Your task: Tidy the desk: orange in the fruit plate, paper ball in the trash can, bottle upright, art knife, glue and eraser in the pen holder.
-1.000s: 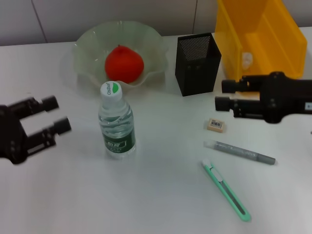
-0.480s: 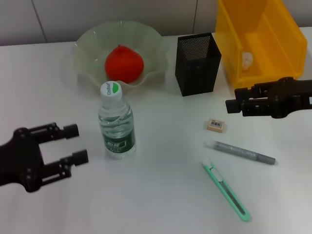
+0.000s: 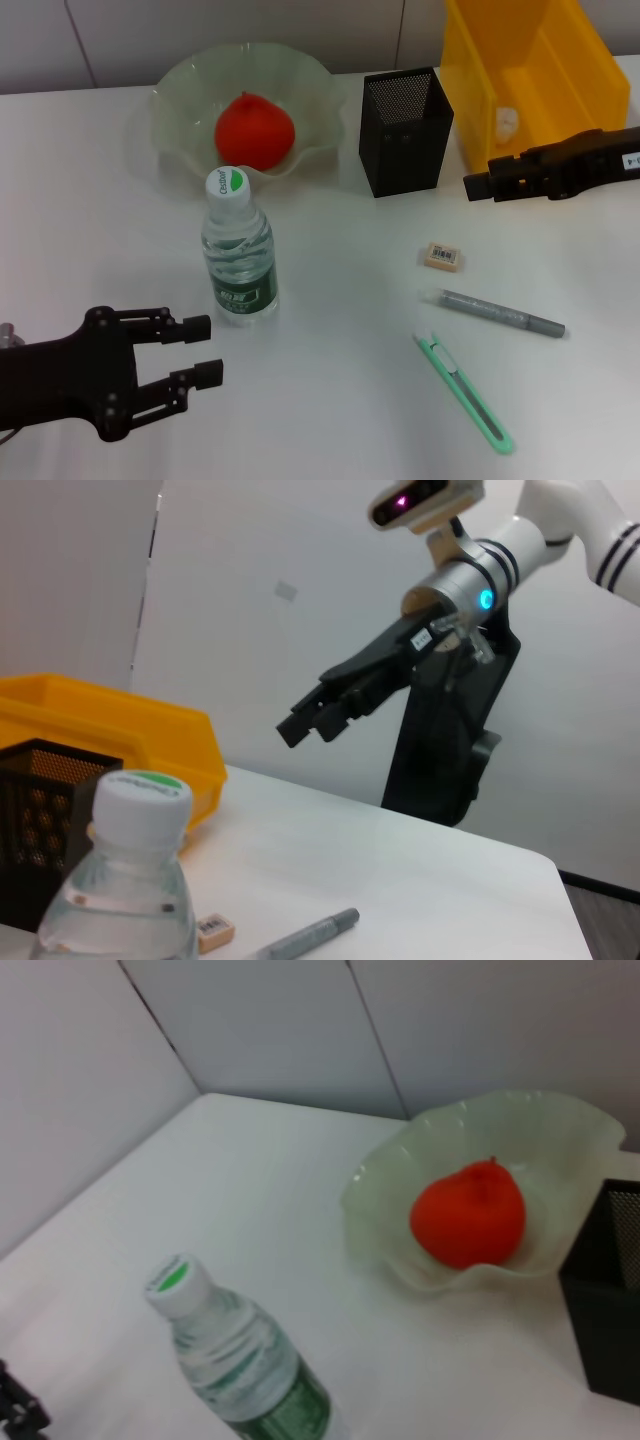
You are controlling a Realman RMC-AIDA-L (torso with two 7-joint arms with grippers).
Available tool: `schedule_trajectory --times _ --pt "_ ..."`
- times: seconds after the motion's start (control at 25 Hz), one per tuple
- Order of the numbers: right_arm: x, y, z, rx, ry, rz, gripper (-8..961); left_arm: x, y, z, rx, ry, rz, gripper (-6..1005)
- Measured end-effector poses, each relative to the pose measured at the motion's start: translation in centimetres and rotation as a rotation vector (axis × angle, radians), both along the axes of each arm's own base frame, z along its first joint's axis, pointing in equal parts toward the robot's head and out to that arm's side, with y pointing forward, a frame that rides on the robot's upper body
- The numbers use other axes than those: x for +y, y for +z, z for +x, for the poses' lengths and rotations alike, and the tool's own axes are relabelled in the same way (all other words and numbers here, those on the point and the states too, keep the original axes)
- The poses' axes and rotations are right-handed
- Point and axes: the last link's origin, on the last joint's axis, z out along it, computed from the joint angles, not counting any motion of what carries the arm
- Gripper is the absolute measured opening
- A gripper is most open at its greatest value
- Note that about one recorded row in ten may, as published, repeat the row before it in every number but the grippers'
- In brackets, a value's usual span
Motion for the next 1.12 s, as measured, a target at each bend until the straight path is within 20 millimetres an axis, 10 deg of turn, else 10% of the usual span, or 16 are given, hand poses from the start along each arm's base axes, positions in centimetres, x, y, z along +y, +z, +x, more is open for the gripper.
schedule_trajectory --times 1.12 --pt "1.5 -1.3 -0.1 -0.203 -0.124 -0.051 536 0.0 -2.3 -0.6 0.059 -0.016 -0.09 60"
